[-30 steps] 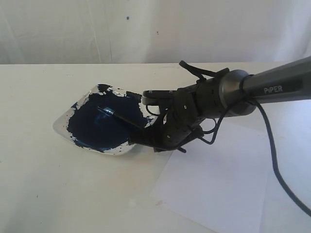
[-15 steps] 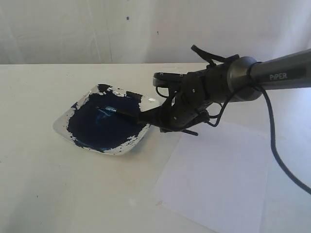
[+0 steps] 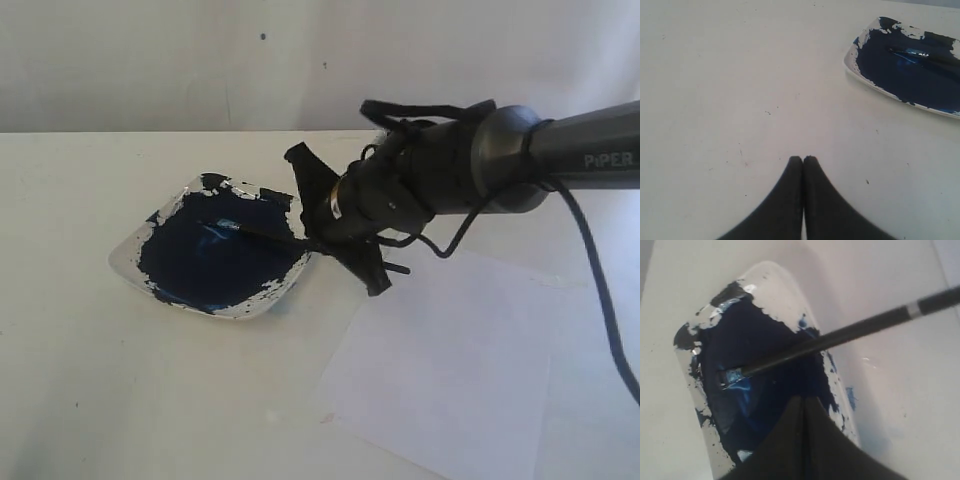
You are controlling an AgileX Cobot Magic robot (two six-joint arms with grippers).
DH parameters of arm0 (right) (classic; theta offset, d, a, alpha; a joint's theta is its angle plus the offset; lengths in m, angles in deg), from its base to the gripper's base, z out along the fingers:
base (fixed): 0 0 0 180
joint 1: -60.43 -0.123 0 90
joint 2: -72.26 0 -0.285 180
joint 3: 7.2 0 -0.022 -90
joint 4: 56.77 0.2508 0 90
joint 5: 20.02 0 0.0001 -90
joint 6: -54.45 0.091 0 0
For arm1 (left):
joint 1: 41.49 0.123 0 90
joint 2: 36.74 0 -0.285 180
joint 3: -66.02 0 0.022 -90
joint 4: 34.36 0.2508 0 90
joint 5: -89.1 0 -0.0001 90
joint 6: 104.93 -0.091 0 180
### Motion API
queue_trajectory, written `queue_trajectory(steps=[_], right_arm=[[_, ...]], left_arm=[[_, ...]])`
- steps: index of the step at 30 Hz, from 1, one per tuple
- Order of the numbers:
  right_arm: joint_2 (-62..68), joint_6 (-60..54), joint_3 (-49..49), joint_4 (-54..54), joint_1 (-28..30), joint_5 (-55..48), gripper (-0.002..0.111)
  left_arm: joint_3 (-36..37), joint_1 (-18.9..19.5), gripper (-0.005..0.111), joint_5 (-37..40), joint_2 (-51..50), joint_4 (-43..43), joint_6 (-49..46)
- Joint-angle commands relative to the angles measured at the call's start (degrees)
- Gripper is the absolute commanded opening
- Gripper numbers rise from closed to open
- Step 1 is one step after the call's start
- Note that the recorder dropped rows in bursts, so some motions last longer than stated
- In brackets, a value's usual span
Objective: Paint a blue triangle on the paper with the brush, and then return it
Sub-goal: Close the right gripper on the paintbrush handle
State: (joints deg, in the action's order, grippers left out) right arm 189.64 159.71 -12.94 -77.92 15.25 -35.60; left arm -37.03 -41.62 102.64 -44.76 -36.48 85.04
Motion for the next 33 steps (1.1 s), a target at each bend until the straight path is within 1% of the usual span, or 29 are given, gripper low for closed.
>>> queue_trajectory(steps=[1,3,7,9,14,16,18,20,22,25,27,33], right_arm=[[0.1,10.0,-0.3,-7.6,-1.5,-0.3,0.000],[0.1,10.0,-0.3,-10.7,-1.5,1.7,0.000],[0.1,10.6,-0.3,-11.6,-1.6,4.1,0.000],[0.1,15.1,-0.3,-10.4,-1.6,3.6,0.000],[1.3,15.3,-0.3,1.4,-0.1,-3.9,0.000],[2.0,15.3,-0.3,1.9,0.7,-3.2,0.000],[2.6,15.3,-0.3,1.6,1.2,0.0,0.001],[3.3,15.3,-0.3,1.6,1.7,3.2,0.004],[4.1,15.3,-0.3,1.6,2.0,5.5,0.011],[4.9,15.3,-0.3,3.4,2.6,6.1,0.025],[4.9,15.3,-0.3,3.8,2.9,5.3,0.031],[4.9,15.3,-0.3,6.0,4.1,4.9,0.032]], left_arm=[[0.3,-0.1,0.000,-0.3,0.2,-0.4,0.4],[0.3,-0.1,0.000,-0.3,0.2,-0.4,0.4],[0.3,-0.1,0.000,-0.3,0.2,-0.4,0.4],[0.3,-0.1,0.000,-0.3,0.2,-0.4,0.4],[0.3,-0.1,0.000,-0.3,0.2,-0.4,0.4],[0.3,-0.1,0.000,-0.3,0.2,-0.4,0.4],[0.3,-0.1,0.000,-0.3,0.2,-0.4,0.4],[0.3,-0.1,0.000,-0.3,0.2,-0.4,0.4],[0.3,-0.1,0.000,-0.3,0.2,-0.4,0.4],[0.3,-0.1,0.000,-0.3,0.2,-0.4,0.4],[0.3,-0.1,0.000,-0.3,0.2,-0.4,0.4],[0.3,-0.1,0.000,-0.3,0.2,-0.4,0.4]])
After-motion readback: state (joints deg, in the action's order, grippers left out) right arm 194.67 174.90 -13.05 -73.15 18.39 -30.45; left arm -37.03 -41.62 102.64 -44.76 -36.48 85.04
